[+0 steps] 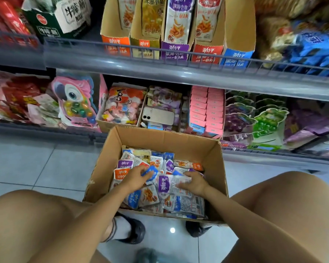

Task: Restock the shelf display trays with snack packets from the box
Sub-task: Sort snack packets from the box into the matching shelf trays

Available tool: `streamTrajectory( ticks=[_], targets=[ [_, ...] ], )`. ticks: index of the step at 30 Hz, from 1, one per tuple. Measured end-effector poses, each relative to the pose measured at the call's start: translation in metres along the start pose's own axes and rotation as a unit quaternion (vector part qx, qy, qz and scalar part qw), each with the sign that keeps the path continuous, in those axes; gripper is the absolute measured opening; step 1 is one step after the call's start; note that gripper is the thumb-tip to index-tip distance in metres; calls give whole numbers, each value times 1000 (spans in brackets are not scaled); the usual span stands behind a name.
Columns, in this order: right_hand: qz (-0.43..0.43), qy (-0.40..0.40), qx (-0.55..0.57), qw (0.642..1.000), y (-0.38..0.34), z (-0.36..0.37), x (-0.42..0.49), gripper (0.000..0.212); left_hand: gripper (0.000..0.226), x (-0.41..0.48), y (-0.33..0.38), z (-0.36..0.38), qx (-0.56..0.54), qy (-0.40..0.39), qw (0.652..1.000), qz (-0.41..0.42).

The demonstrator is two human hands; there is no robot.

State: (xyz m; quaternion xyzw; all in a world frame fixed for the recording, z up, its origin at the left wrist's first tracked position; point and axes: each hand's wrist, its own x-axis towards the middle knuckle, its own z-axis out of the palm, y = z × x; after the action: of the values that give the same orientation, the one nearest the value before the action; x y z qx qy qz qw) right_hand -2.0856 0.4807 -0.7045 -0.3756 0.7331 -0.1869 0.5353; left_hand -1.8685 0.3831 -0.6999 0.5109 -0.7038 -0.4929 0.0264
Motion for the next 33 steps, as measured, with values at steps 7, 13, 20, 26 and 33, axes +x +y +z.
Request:
streamTrajectory(
  ticks=[7,13,20,26,33],
  targets=[
    [-67,65,277,956,-52,-32,-30,21,9,-6,49,-23,-257,114,960,-5],
    [-99,43,317,942,-82,-30,-47,30,36,-21,101,-28,-404,28,911,-82],
    [-185,131,296,928,-110,-27,-53,25,11,-38,114,-40,-354,21,935,14],
    [-201,147,317,915,-124,-36,-55,21,25,-39,111,-60,-481,118,869,-8],
    [-244,96,209,942,-149,-18,-66,30,25,-40,124,-59,-534,88,841,-13]
  ],
)
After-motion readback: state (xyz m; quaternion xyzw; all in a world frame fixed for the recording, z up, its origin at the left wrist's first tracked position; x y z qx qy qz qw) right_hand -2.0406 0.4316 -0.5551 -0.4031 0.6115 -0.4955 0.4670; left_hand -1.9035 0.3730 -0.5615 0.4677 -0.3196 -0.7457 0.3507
